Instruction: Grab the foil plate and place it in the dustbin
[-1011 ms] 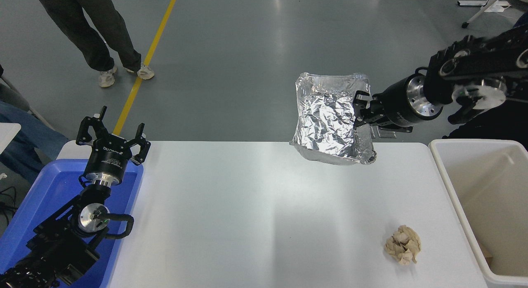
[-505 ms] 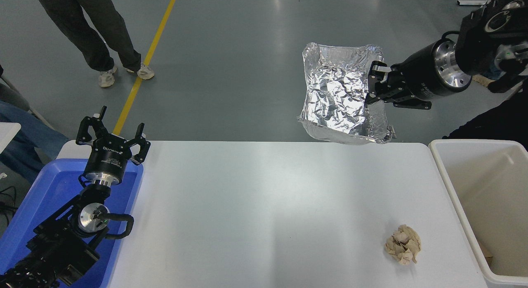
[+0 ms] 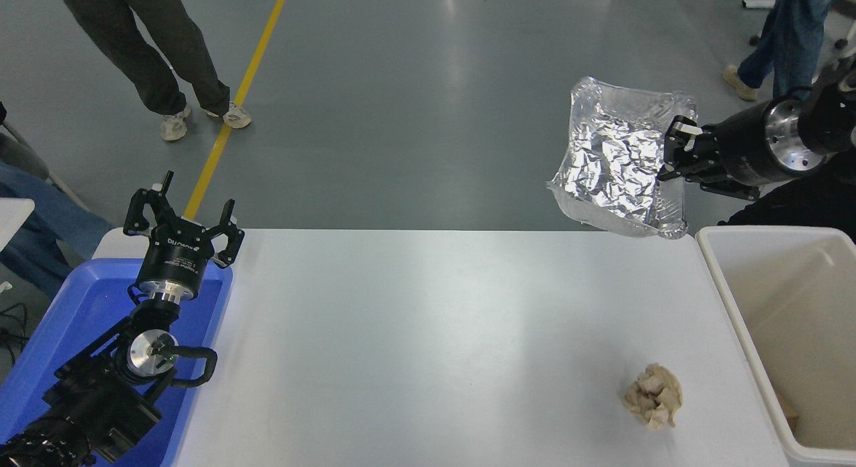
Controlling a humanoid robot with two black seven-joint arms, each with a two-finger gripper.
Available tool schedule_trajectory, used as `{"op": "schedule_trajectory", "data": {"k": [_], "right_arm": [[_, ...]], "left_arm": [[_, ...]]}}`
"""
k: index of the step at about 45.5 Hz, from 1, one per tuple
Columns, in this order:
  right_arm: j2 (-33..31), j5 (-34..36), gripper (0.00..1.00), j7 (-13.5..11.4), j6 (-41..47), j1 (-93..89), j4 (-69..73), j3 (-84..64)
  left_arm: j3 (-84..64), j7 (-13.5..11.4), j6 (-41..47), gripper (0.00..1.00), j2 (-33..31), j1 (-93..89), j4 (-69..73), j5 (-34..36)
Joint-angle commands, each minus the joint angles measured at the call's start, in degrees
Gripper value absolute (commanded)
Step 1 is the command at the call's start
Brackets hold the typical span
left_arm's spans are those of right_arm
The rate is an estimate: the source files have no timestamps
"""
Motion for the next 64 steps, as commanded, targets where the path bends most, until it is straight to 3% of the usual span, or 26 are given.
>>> {"op": "schedule_trajectory", "data": {"k": [1,18,37,50,57,64], "right_arm": [[-8.2,0.6,0.00,0.0,-6.9,-8.0,-4.8,-0.2],[-8.5,2.3,0.00,0.0,-21.5,-32.3,-18.2,6.7],[-4.1,2.6,0.00,0.0,-35.8,-55.1,-26.7,20.5],[4.1,5.7,0.00,0.1,-43.8,-67.5,-37.8,27.3],[9.3,5.7,0.00,0.1,-43.7,-72.2,-45.5,28.5],[10.6,5.7,0.00,0.1,-43.6,-72.8,-46.6,28.4]], "left_arm": [[0.1,0.0,0.0,0.98,0.0,0.0,0.0,0.0],[0.1,0.0,0.0,0.98,0.0,0.0,0.0,0.0],[0.0,0.0,-0.1,0.98,0.0,0.0,0.0,0.0],[0.0,0.0,0.0,0.98,0.0,0.0,0.0,0.0],[0.0,0.0,0.0,0.98,0.0,0.0,0.0,0.0],[0.0,-0.1,-0.1,0.98,0.0,0.0,0.0,0.0]]}}
